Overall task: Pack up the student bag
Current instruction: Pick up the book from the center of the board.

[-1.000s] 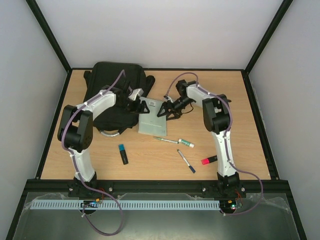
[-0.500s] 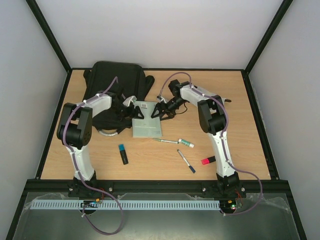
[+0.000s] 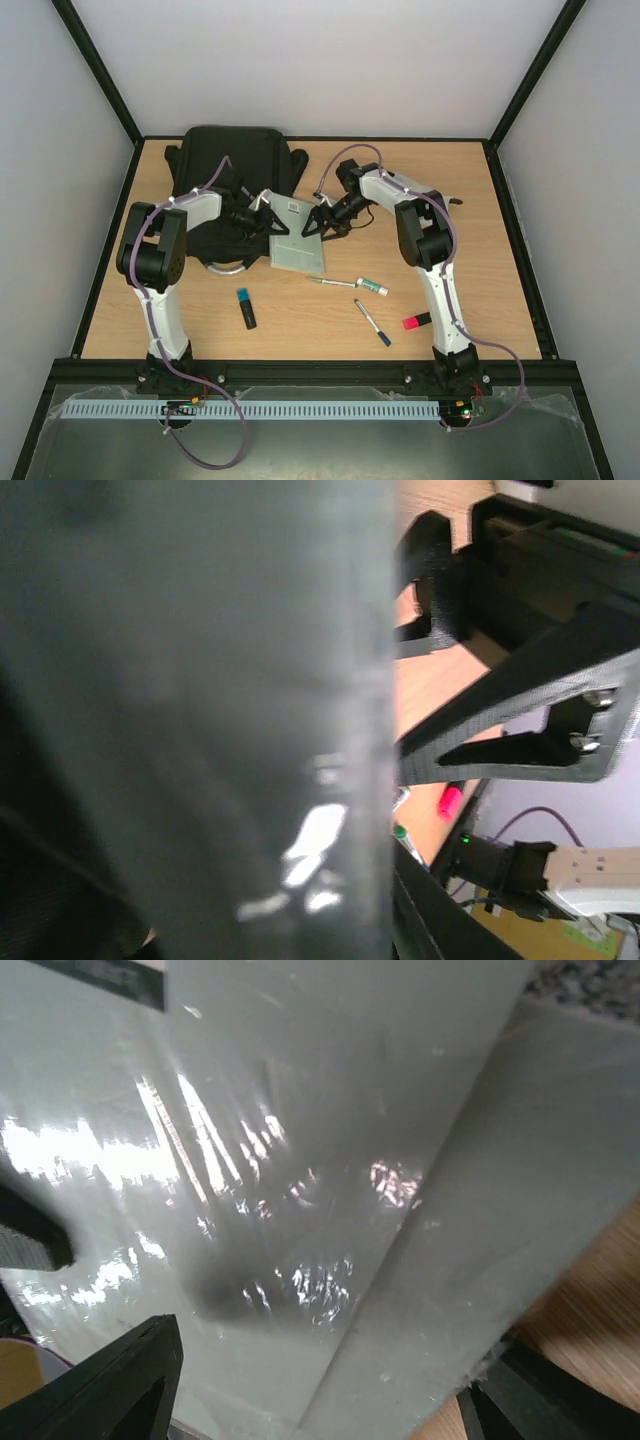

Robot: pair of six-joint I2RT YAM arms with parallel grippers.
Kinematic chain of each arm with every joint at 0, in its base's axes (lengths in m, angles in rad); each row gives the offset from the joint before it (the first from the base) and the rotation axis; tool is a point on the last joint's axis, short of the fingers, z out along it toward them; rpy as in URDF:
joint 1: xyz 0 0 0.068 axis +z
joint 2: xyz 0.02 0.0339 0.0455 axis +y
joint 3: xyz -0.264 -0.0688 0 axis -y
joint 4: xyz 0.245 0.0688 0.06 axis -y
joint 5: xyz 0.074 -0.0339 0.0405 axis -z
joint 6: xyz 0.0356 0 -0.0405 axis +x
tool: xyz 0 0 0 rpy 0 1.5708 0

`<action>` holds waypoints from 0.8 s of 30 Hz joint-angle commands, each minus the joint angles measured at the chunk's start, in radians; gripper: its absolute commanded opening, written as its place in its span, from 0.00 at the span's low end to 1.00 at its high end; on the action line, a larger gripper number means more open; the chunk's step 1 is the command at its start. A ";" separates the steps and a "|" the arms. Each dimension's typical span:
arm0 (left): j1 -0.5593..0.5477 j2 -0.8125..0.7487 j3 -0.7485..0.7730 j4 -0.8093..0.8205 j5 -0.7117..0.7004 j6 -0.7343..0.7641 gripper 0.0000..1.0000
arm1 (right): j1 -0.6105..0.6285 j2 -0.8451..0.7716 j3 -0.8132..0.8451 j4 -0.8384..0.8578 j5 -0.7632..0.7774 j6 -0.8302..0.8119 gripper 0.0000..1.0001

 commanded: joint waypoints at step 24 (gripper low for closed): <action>0.024 -0.220 0.333 -0.088 0.147 0.254 0.02 | -0.207 -0.605 -0.150 0.025 0.130 -0.102 0.83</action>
